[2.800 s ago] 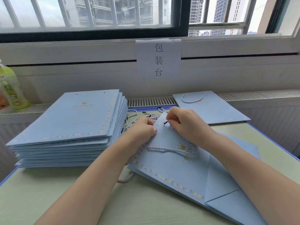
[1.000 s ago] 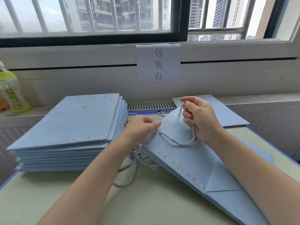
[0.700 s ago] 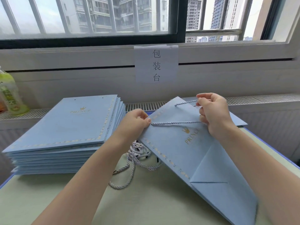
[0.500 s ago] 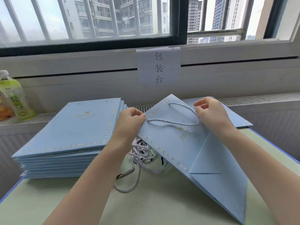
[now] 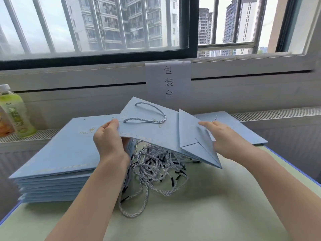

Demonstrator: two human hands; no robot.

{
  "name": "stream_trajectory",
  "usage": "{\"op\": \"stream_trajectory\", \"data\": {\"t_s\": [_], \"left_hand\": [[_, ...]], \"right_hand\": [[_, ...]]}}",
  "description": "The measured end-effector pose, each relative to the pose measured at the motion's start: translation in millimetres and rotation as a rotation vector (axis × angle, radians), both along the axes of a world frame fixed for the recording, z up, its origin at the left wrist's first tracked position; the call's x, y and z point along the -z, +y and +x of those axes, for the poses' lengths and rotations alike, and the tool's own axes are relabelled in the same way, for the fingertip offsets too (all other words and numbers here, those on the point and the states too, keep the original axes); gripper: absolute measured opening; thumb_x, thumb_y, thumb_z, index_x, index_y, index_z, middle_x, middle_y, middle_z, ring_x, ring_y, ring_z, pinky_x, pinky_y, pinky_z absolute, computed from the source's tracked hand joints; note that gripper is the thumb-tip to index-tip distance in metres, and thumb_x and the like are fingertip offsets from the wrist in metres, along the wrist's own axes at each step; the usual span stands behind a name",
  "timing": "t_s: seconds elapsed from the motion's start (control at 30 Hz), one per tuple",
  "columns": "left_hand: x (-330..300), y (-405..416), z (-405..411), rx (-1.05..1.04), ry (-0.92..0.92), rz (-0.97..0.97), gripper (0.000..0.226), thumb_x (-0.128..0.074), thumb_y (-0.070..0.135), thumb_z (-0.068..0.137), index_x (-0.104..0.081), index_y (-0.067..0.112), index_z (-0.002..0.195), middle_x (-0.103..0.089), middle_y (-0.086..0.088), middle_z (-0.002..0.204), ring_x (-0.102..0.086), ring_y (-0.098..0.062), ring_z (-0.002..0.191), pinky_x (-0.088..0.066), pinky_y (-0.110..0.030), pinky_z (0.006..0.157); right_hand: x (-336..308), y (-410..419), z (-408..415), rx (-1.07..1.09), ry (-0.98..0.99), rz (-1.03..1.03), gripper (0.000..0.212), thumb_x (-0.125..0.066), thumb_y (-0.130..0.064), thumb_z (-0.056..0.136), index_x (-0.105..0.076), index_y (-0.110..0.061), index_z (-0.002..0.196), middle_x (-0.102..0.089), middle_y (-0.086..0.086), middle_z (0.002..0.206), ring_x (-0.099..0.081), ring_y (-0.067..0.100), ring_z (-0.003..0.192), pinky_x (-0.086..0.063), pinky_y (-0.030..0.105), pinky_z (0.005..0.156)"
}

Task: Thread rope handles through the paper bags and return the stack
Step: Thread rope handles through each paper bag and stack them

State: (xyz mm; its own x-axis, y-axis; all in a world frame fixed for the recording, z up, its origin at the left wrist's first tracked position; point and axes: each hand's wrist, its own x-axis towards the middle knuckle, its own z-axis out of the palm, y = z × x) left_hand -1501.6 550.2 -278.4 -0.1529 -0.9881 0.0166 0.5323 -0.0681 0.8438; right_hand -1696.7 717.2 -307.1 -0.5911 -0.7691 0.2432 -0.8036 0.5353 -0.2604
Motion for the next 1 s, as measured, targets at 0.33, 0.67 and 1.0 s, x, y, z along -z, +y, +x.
{"op": "stream_trajectory", "data": {"t_s": [0.33, 0.67, 1.0], "left_hand": [[2.9, 10.4, -5.6, 0.045, 0.185, -0.219, 0.033, -0.033, 0.040, 0.101, -0.056, 0.016, 0.102, -0.062, -0.001, 0.088, -0.063, -0.015, 0.076, -0.054, -0.028, 0.068], [18.8, 46.8, -19.6, 0.293, -0.352, -0.907, 0.030, -0.046, 0.013, 0.098, -0.055, 0.029, 0.122, -0.062, 0.015, 0.122, -0.058, 0.005, 0.105, -0.045, -0.009, 0.082], [50.5, 31.3, -28.8, 0.252, -0.993, -1.197, 0.049, -0.046, 0.011, 0.096, -0.036, 0.013, 0.144, -0.043, -0.001, 0.144, -0.033, -0.010, 0.135, -0.019, -0.016, 0.107]], "right_hand": [[-3.4, 0.5, 1.9, -0.260, 0.124, -0.683, 0.040, -0.051, -0.008, 0.083, -0.062, -0.018, 0.120, -0.057, -0.001, 0.122, -0.051, 0.019, 0.114, -0.035, 0.023, 0.099], [-18.3, -8.9, 26.1, -0.111, -0.248, -1.098, 0.046, -0.059, -0.054, 0.079, -0.062, -0.008, 0.086, -0.058, 0.029, 0.080, -0.047, 0.025, 0.062, -0.048, 0.050, 0.061], [-2.6, -11.6, 1.5, 0.211, -0.570, -1.282, 0.026, -0.043, -0.034, 0.099, -0.052, -0.019, 0.079, -0.058, 0.002, 0.076, -0.051, 0.018, 0.067, -0.046, 0.036, 0.066]]}}
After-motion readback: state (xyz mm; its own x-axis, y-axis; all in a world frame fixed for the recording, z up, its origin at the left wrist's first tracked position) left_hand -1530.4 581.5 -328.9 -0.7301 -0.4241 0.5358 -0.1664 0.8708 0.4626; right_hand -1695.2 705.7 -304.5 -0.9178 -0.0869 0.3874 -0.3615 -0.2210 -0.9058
